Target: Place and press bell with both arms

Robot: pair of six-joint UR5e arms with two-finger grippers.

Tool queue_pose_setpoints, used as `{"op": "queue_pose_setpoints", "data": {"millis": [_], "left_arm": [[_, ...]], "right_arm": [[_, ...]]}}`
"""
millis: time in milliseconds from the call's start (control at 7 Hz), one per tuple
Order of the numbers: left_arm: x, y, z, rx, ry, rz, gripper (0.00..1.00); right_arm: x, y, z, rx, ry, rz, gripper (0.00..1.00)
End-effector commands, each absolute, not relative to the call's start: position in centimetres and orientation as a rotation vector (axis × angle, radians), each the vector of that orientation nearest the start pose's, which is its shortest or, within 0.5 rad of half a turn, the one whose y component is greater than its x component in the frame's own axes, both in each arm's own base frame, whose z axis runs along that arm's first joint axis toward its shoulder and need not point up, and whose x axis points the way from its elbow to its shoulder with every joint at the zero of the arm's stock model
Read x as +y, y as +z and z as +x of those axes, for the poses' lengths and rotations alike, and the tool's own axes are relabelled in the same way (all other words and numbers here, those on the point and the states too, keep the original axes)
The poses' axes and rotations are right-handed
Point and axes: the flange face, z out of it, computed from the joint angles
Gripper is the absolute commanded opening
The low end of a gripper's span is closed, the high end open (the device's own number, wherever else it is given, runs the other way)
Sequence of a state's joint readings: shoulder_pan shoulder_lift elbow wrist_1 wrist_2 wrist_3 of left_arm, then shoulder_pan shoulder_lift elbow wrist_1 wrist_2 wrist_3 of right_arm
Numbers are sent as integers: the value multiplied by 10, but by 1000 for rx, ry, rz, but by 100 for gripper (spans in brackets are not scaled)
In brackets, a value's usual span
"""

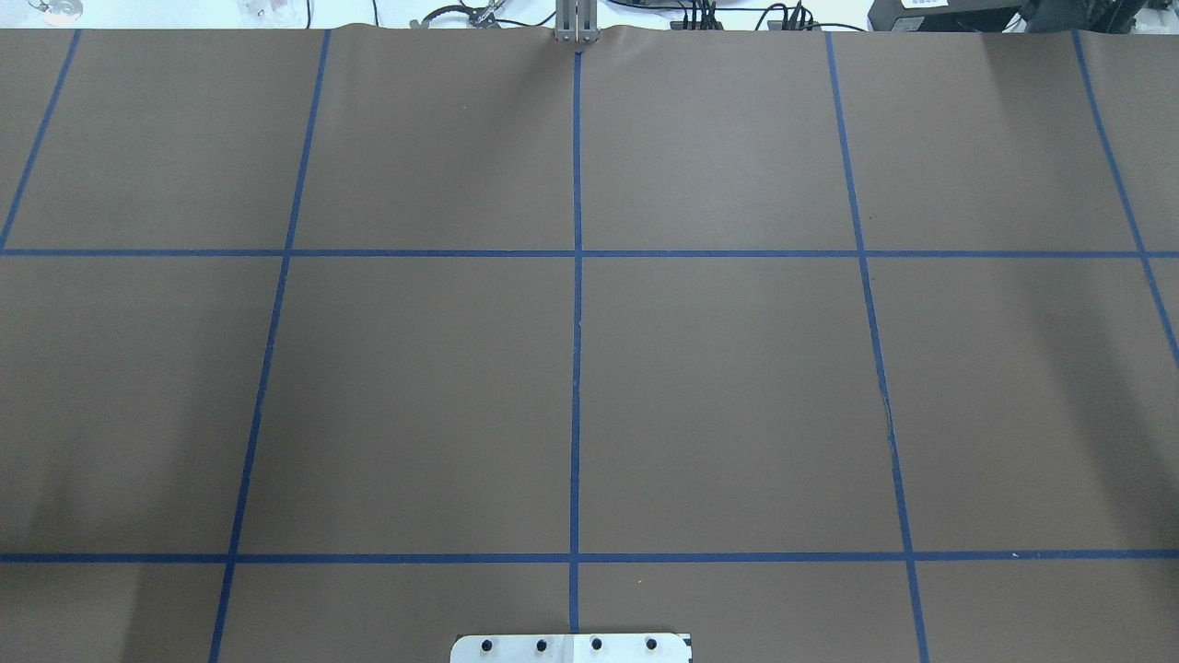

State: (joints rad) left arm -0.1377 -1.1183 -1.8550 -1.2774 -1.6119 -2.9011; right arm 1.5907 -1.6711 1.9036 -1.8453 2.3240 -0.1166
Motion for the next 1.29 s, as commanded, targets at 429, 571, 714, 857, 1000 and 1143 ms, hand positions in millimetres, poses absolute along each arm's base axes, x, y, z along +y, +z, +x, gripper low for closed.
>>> {"op": "queue_pose_setpoints", "data": {"millis": [429, 571, 714, 857, 1000, 1143], "left_arm": [[-164, 765, 246, -436, -1437, 254, 100], [-164, 769, 248, -441, -1435, 258, 100], [-164, 771, 246, -446, -1436, 260, 100], [-164, 772, 245, -449, -1435, 262, 100], [-164, 772, 245, -449, -1435, 262, 100], [-164, 774, 245, -452, -1433, 265, 100]], "right_arm": [[-434, 571, 75, -754, -75, 13, 100], [-434, 571, 75, -754, -74, 13, 100], [-434, 572, 75, -754, -73, 12, 100], [-434, 572, 75, -754, -73, 12, 100], [-434, 572, 75, -754, -73, 12, 100], [-433, 573, 75, -754, -72, 9, 100]]}}
